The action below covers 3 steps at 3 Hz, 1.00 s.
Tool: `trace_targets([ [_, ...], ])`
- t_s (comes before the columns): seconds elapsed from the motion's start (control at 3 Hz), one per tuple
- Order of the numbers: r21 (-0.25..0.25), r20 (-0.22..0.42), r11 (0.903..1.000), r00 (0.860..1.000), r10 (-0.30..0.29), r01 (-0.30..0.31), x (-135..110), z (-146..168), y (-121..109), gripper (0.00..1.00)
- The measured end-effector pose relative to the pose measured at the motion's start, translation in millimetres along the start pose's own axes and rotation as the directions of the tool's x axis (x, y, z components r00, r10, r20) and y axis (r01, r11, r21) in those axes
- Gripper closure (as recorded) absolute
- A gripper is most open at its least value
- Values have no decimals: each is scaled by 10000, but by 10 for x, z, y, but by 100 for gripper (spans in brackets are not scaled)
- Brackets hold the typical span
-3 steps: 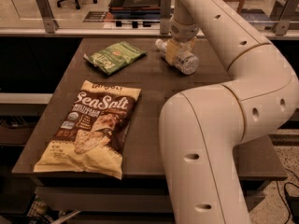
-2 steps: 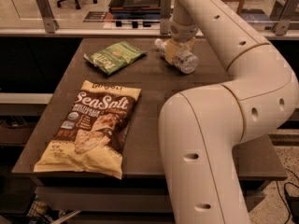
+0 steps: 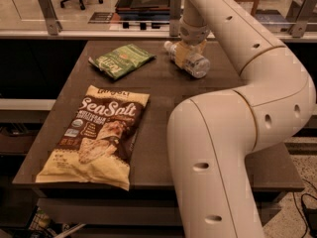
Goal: Place blue plastic bottle upright
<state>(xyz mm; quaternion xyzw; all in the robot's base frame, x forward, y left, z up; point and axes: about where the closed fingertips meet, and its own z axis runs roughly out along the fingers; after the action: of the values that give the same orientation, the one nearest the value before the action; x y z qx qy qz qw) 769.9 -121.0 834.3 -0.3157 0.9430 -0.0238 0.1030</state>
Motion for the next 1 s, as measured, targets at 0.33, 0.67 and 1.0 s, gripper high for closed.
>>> trace_targets([
  [0.33,361,161,9992,9997,180,-186,30,-111,-90,100],
  [0.67,844,210,9955,9989,424,-440,128,-270,-178,100],
  [1.0,886,809,9930,9942,708,-779,238,-430,-256,100],
])
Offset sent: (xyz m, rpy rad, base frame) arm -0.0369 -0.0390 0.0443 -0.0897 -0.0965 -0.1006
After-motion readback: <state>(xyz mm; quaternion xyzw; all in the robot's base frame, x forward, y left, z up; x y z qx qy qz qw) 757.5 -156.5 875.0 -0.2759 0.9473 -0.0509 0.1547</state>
